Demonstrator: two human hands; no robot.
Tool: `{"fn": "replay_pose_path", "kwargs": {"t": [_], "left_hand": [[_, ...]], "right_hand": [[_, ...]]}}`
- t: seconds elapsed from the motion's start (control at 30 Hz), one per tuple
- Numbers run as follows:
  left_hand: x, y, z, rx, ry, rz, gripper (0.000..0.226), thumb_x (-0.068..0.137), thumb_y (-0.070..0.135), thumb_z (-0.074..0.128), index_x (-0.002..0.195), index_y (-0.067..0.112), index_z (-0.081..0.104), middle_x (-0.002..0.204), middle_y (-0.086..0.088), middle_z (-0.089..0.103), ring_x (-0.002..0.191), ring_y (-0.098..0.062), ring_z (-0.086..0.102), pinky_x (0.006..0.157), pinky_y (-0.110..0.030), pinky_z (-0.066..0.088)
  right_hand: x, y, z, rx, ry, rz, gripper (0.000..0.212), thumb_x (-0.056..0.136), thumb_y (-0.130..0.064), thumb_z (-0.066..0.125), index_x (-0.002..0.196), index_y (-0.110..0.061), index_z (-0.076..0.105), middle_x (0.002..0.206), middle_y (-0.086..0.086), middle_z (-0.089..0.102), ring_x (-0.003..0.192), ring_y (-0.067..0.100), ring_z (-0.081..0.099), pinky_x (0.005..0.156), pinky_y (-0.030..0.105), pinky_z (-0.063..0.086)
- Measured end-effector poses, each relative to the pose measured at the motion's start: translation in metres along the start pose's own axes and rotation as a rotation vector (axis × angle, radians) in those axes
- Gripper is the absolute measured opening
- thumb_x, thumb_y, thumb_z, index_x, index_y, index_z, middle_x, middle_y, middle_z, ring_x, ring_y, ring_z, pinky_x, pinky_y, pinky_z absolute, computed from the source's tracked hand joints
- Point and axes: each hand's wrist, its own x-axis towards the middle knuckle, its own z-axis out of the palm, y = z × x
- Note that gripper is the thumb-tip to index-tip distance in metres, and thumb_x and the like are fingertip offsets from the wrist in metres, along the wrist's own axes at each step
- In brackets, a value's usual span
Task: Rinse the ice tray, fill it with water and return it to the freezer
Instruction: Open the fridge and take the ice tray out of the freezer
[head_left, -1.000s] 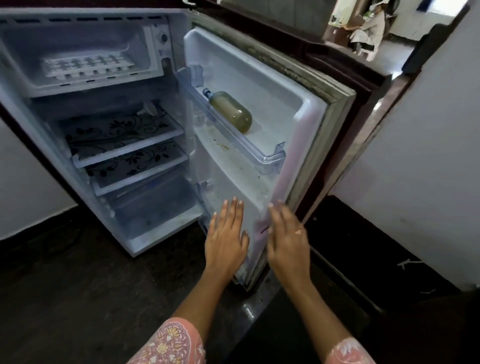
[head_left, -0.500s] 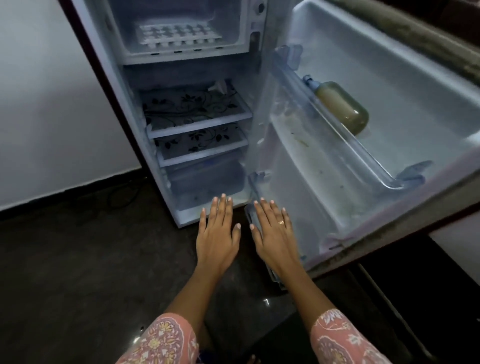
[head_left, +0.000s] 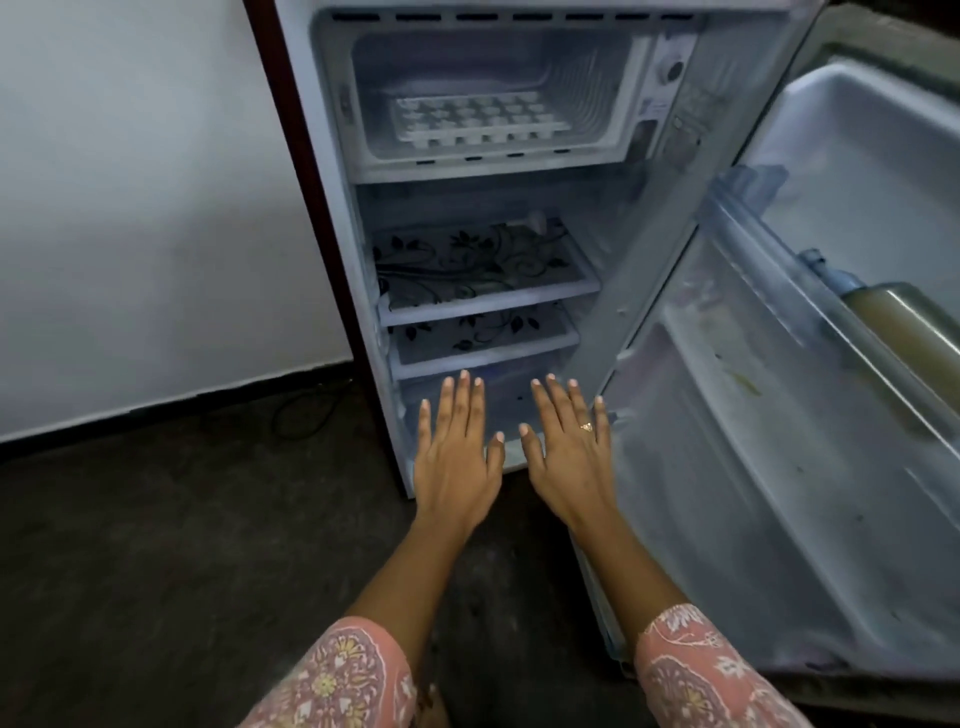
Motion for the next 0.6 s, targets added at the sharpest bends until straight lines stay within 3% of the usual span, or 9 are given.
{"fn": "replay_pose_path", "kwargs": {"t": [0.17, 0.23, 0.4, 0.47, 0.6], "left_hand": [[0.048, -0.011, -0.009, -0.031, 0.053, -0.037, 0.067, 0.089, 0.043, 0.014, 0.147, 0.009, 0.014, 0.156, -0.007, 0.011, 0.142, -0.02, -0.002, 0.113, -0.034, -0.012], [0.071, -0.011, -0.014, -0.023, 0.093, -0.052, 0.069, 0.088, 0.045, 0.013, 0.147, 0.008, 0.016, 0.156, -0.007, 0.012, 0.141, -0.019, -0.002, 0.113, -0.034, -0.01], [0.127, -0.011, -0.03, -0.048, 0.082, -0.083, 0.08, 0.078, 0.051, -0.005, 0.148, 0.013, -0.001, 0.157, -0.003, -0.006, 0.144, -0.014, -0.012, 0.111, -0.032, -0.019], [0.151, -0.013, -0.038, -0.034, 0.117, -0.086, 0.078, 0.08, 0.05, -0.001, 0.148, 0.012, 0.0, 0.157, -0.004, -0.005, 0.144, -0.016, -0.01, 0.11, -0.031, -0.02], [0.2, -0.015, -0.051, -0.038, 0.157, -0.1, 0.065, 0.096, 0.041, 0.026, 0.149, 0.01, 0.003, 0.158, -0.007, -0.001, 0.145, -0.019, -0.008, 0.114, -0.034, -0.014]], "right_hand": [[0.052, -0.012, -0.001, -0.001, 0.06, -0.014, 0.057, 0.092, -0.041, 0.024, 0.14, -0.014, 0.038, 0.145, 0.008, 0.041, 0.138, 0.026, 0.032, 0.112, 0.037, -0.002], [0.074, -0.015, -0.004, 0.018, 0.085, -0.024, 0.059, 0.091, -0.042, 0.021, 0.141, -0.015, 0.036, 0.148, 0.007, 0.037, 0.14, 0.024, 0.027, 0.112, 0.036, -0.005], [0.139, -0.017, -0.013, 0.047, 0.159, -0.077, 0.062, 0.089, -0.045, 0.016, 0.143, -0.017, 0.032, 0.151, 0.006, 0.031, 0.142, 0.024, 0.021, 0.112, 0.037, -0.009], [0.167, -0.017, -0.017, 0.061, 0.205, -0.083, 0.062, 0.089, -0.045, 0.019, 0.141, -0.016, 0.036, 0.149, 0.007, 0.035, 0.141, 0.025, 0.025, 0.113, 0.039, -0.007], [0.221, -0.012, -0.029, 0.115, 0.256, -0.093, 0.059, 0.091, -0.044, 0.024, 0.141, -0.017, 0.036, 0.148, 0.007, 0.037, 0.14, 0.026, 0.025, 0.114, 0.043, -0.001]]}}
